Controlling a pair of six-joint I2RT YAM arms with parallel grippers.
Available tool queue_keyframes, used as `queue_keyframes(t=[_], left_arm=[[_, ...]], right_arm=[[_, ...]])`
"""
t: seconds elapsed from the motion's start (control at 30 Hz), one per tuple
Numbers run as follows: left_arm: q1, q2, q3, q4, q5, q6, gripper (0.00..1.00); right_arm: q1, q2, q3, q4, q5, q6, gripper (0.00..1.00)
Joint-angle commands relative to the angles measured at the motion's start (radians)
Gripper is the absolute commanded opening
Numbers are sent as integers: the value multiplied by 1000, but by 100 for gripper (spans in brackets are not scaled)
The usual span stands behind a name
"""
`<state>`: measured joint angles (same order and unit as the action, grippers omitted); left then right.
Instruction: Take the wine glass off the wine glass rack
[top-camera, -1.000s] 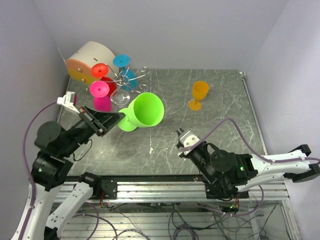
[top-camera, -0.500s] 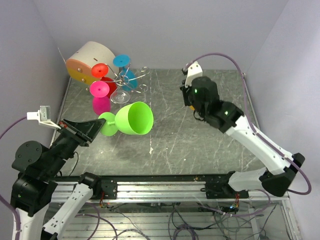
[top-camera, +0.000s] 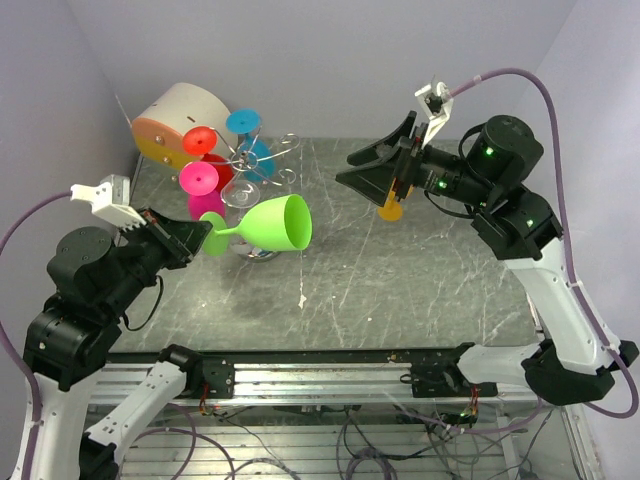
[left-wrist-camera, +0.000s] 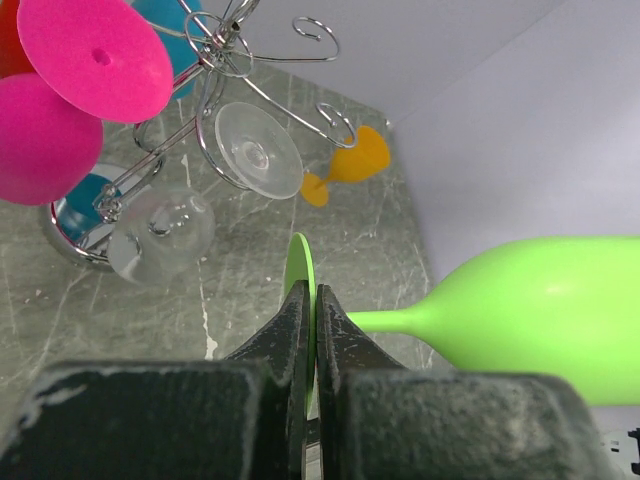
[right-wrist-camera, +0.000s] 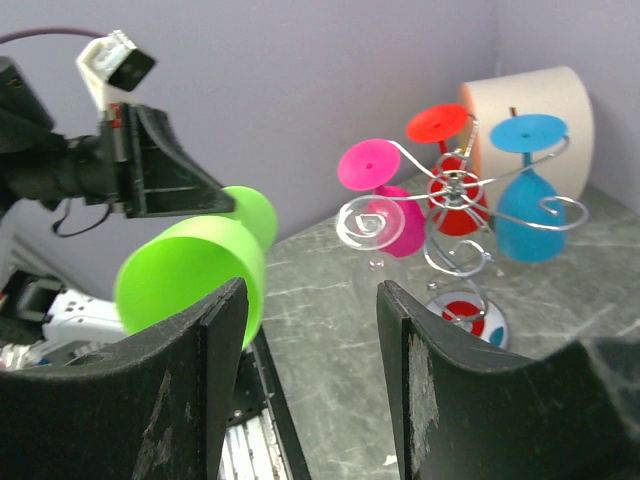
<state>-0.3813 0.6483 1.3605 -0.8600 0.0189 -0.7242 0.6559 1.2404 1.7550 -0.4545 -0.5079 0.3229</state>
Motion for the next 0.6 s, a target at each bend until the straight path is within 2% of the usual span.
queue_keyframes(t=[0.0,0.57], left_arm=[[3,26,36,61,27,36,7],[2,105,70,142,68,37,7]], right_arm=[[-1,50,19,8,-127,44,53],[4,70,-19,71,-218,81,51]])
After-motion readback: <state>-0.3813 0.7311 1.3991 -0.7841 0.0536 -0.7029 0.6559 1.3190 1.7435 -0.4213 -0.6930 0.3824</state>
